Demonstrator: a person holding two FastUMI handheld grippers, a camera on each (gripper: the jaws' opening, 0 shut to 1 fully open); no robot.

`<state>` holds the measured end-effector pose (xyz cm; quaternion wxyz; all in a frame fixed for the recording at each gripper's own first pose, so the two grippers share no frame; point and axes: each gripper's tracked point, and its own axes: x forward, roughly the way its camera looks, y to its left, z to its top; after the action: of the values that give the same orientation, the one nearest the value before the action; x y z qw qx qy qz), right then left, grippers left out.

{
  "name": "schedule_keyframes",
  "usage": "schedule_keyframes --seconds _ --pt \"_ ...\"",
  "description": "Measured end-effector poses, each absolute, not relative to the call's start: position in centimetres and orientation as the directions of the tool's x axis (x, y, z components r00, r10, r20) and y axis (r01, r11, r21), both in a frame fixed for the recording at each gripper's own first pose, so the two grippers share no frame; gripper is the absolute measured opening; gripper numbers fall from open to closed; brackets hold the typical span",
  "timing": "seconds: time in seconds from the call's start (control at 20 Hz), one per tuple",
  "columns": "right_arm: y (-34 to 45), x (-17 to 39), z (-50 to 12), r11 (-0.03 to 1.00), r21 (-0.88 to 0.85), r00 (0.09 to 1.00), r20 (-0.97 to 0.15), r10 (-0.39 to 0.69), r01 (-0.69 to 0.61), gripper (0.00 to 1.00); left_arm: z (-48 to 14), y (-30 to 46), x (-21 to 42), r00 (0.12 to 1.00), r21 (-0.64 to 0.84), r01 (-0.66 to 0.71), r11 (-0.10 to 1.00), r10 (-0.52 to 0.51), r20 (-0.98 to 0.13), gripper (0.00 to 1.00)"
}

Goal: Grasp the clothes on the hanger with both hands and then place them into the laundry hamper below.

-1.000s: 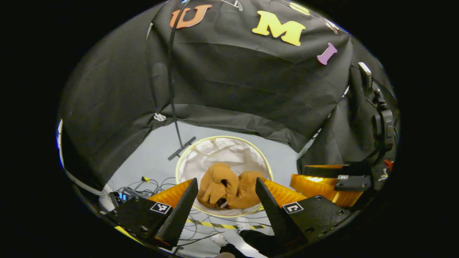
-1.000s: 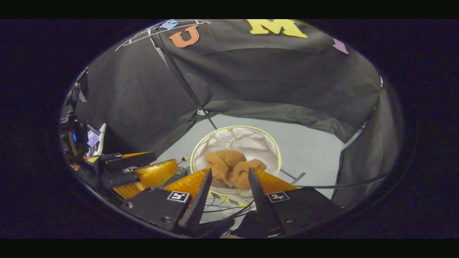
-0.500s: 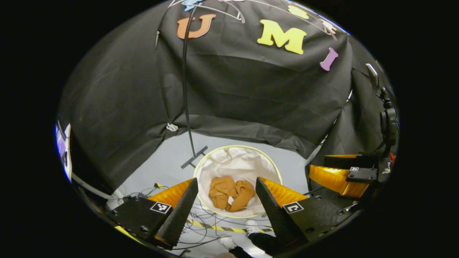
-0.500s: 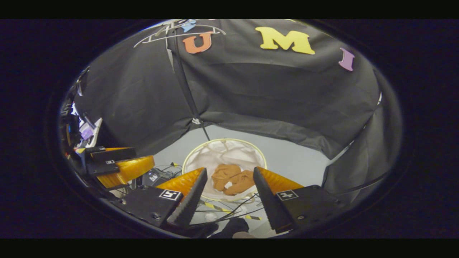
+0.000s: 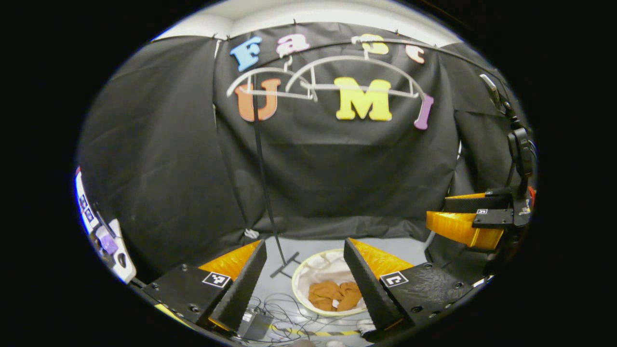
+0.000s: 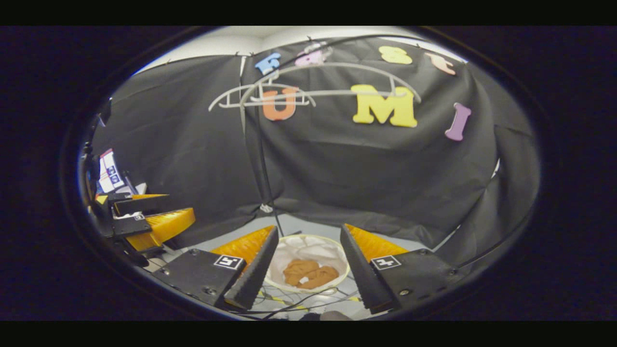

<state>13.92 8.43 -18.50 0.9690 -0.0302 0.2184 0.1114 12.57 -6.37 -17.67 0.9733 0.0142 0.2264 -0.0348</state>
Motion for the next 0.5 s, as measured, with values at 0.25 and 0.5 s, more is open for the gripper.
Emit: schedule_keyframes --seconds 0.25,0.5 --pt "9.6 11.2 -8.8 0.973 -0.012 0.944 -0.245 0.222 -0.232 0.84 -7.4 -4.2 11.0 0.959 0.033 0.049 0.998 -0.038 -0.279 0.99" --pt "9.7 8.6 -2.3 0.977 0.009 0.97 -0.114 0.215 -0.215 1.0 -1.1 -2.3 9.0 0.989 0.051 0.015 0.999 -0.007 -0.151 1.0"
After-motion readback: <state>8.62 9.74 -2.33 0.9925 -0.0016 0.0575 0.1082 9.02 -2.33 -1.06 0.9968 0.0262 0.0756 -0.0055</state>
